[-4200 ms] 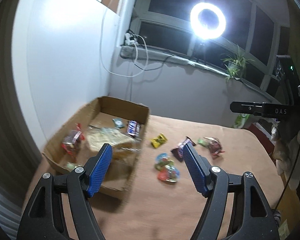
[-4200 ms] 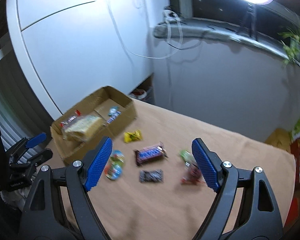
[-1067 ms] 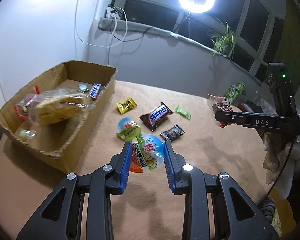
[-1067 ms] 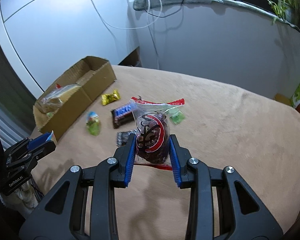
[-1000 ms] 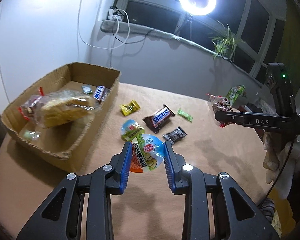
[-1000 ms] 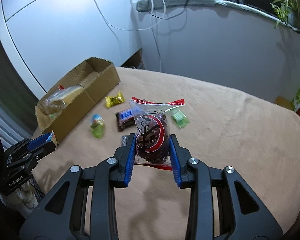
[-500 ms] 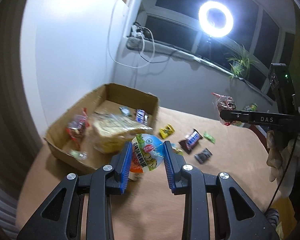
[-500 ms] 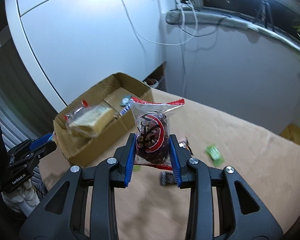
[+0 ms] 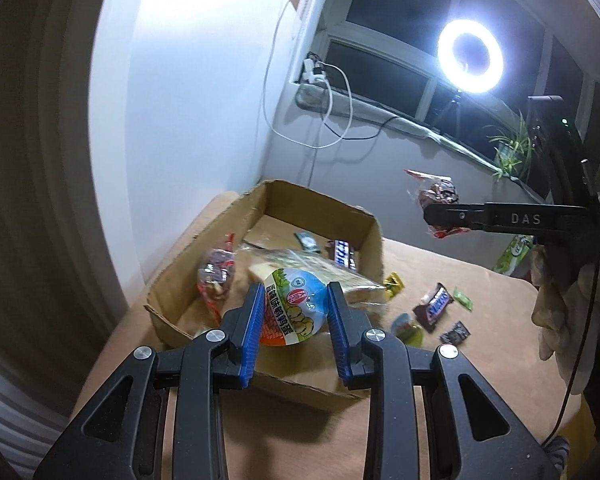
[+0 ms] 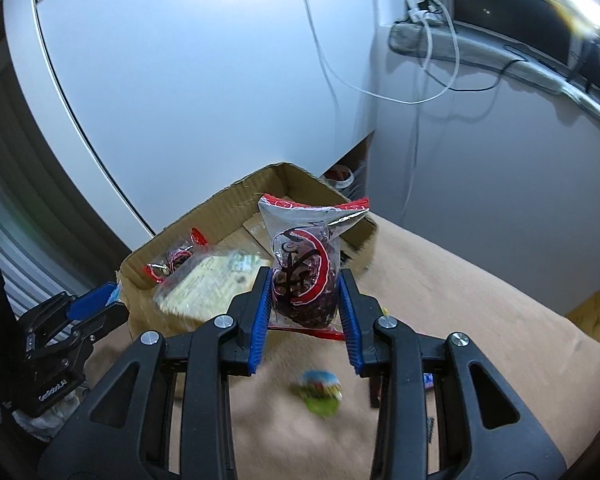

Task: Organize snacks
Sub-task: 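Carry the jelly cup and bagged cake with both tools over the box, then open both tools to drop the jelly cup and bagged cake into the box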

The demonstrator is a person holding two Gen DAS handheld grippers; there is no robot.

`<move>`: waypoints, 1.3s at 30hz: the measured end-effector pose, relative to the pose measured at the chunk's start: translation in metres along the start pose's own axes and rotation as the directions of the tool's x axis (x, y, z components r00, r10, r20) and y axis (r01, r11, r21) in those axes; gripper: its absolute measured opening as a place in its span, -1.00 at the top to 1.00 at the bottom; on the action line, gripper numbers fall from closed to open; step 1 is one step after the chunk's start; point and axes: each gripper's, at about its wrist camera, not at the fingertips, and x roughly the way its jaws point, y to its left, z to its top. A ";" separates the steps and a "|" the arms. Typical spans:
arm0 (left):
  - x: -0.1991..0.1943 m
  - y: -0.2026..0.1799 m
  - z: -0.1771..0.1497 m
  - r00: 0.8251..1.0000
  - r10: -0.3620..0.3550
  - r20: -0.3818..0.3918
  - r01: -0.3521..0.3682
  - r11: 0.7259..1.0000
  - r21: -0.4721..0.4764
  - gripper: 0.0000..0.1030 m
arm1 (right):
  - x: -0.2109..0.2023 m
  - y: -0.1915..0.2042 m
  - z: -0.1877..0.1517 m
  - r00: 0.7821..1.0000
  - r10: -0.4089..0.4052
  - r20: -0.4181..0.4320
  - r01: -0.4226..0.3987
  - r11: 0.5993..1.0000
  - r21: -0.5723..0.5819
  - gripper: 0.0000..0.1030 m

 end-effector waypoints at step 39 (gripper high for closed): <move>0.007 0.002 0.010 1.000 0.023 0.010 -0.023 1.000 -0.005 -0.20 | 0.018 0.006 0.008 0.999 0.033 0.018 -0.033 0.999 0.022 -0.56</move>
